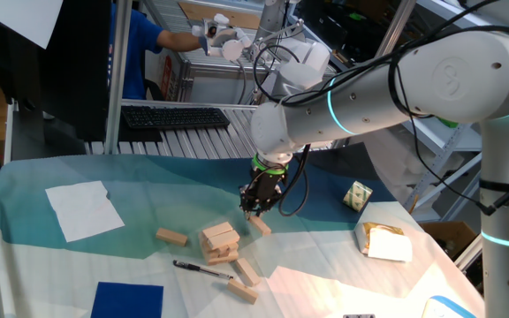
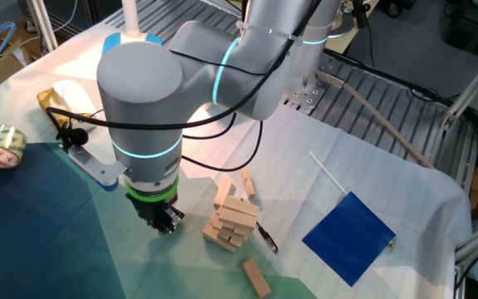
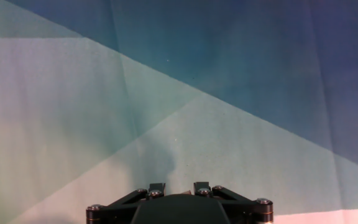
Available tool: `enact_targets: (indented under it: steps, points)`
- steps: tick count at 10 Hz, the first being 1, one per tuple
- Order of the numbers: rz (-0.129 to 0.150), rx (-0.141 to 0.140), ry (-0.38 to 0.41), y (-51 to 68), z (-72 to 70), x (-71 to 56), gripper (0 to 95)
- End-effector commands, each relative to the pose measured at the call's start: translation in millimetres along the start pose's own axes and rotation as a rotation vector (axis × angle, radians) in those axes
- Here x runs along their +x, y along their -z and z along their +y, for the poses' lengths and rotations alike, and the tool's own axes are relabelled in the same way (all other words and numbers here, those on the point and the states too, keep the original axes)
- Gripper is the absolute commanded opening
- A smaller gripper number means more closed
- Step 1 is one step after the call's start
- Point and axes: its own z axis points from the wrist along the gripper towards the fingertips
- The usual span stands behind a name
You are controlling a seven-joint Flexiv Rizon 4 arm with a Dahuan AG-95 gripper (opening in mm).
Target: Play Jenga
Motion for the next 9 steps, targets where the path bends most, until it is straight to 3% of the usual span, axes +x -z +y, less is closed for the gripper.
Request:
enact_targets:
  steps: [1, 7, 8, 9]
  points:
    - [-0.004, -0.005, -0.041, 0.2, 0.2, -0.8, 57.0]
    - [0.004, -0.013, -0.078, 0.2, 0.3, -0.7, 57.0]
    - [0.004, -0.014, -0.068, 0.6, 0.4, -0.5, 19.0]
    - [0.004, -0.020, -0.051, 2.2, 1.7, 0.2, 0.0]
